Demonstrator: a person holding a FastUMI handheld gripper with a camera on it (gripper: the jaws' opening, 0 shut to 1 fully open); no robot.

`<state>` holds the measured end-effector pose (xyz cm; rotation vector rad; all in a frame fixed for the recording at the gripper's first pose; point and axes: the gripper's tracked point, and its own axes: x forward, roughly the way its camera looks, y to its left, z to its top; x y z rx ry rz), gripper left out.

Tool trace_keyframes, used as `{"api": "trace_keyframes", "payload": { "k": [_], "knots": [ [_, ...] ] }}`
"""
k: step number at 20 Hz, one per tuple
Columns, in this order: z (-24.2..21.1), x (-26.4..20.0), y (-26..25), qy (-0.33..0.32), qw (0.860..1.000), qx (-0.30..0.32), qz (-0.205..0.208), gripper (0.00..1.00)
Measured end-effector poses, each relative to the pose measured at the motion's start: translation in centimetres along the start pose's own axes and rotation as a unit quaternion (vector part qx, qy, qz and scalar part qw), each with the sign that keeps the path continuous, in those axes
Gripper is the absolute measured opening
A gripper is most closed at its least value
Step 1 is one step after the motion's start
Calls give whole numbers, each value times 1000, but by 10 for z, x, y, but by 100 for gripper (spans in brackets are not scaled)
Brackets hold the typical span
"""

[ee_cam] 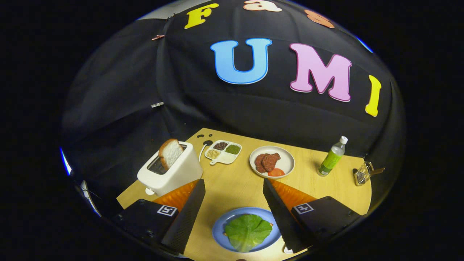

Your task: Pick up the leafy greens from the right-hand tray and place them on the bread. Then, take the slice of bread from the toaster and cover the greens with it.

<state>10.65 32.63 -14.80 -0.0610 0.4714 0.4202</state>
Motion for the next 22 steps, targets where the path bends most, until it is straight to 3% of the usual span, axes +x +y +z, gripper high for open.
{"api": "trace_keyframes", "payload": {
  "k": [5, 13, 22],
  "knots": [
    [39, 32, 62, -29, 999, -31, 33, 100],
    [44, 82, 160, -25, 994, -69, 85, 100],
    [4, 160, 183, 29, 994, -89, 54, 99]
  ]
}}
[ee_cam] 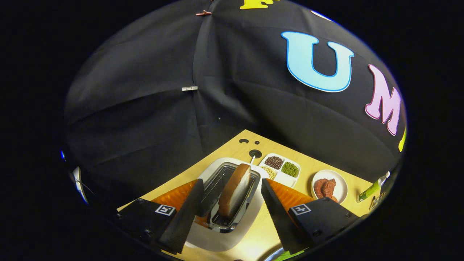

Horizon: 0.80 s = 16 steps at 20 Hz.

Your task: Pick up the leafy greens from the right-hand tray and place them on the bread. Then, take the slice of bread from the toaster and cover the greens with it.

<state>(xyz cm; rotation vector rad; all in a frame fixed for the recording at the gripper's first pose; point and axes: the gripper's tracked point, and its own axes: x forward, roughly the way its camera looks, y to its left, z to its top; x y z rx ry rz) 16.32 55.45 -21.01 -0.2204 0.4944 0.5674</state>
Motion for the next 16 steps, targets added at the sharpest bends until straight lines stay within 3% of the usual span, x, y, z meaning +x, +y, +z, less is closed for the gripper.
{"api": "trace_keyframes", "payload": {
  "k": [2, 4, 7, 11, 12, 16],
  "knots": [
    [-6, 6, -5, 10, 1000, 3, -7, 97],
    [-12, 12, -5, 22, 1000, 12, -8, 85],
    [-17, 17, -8, 31, 999, 17, -8, 46],
    [-19, 14, -5, 37, 999, 21, 0, 21],
    [-19, 11, -4, 38, 999, 25, 4, 17],
    [-5, -4, -2, 25, 999, 30, 20, 15]
  ]
}}
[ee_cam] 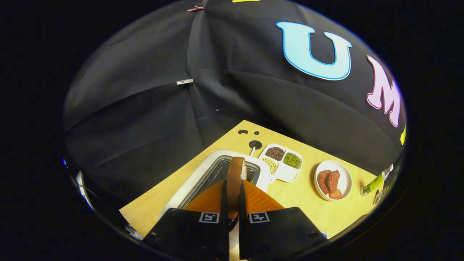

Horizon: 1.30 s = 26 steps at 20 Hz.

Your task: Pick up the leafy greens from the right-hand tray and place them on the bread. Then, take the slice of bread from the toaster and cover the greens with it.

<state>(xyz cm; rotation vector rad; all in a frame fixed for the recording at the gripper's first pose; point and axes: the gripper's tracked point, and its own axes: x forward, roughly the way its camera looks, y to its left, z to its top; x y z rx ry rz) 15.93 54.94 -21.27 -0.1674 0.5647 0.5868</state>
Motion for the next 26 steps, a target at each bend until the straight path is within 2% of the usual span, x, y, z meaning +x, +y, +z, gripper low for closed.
{"api": "trace_keyframes", "payload": {
  "k": [7, 13, 18, 26],
  "knots": [
    [52, -54, -16, -68, 998, -6, 14, 15],
    [58, -111, -65, -93, 996, 5, 6, 15],
    [20, -141, -126, -73, 997, 27, -26, 15],
    [-101, -156, -176, 9, 993, 112, -47, 15]
  ]
}}
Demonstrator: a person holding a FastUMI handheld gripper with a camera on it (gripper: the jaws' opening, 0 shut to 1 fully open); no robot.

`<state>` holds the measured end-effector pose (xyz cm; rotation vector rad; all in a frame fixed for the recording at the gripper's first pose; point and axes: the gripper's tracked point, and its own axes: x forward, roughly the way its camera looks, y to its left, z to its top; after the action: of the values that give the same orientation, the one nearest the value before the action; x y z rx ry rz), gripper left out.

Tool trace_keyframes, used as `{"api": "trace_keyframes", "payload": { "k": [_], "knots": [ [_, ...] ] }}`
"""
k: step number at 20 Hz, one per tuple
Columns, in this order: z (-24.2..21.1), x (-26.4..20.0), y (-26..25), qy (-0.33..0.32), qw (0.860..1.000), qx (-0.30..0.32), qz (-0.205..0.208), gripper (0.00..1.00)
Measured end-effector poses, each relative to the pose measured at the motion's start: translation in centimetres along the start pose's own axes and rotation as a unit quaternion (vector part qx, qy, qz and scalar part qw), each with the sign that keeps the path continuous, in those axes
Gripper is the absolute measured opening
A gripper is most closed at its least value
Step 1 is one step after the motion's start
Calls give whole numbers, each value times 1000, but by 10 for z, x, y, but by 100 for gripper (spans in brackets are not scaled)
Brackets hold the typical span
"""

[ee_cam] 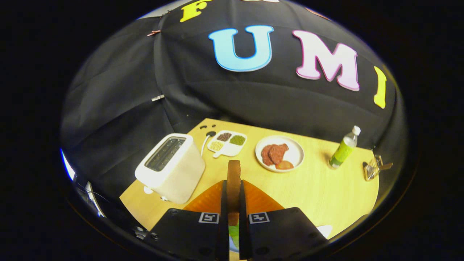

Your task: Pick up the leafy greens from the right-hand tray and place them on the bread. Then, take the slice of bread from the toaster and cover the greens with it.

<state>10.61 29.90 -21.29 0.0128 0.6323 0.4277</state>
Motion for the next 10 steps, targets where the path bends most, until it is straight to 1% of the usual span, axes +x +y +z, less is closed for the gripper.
{"api": "trace_keyframes", "payload": {
  "k": [7, 10],
  "knots": [
    [-63, 10, -20, 24, 995, 91, 14, 15],
    [-87, 8, -29, 31, 993, 118, 12, 15]
  ]
}}
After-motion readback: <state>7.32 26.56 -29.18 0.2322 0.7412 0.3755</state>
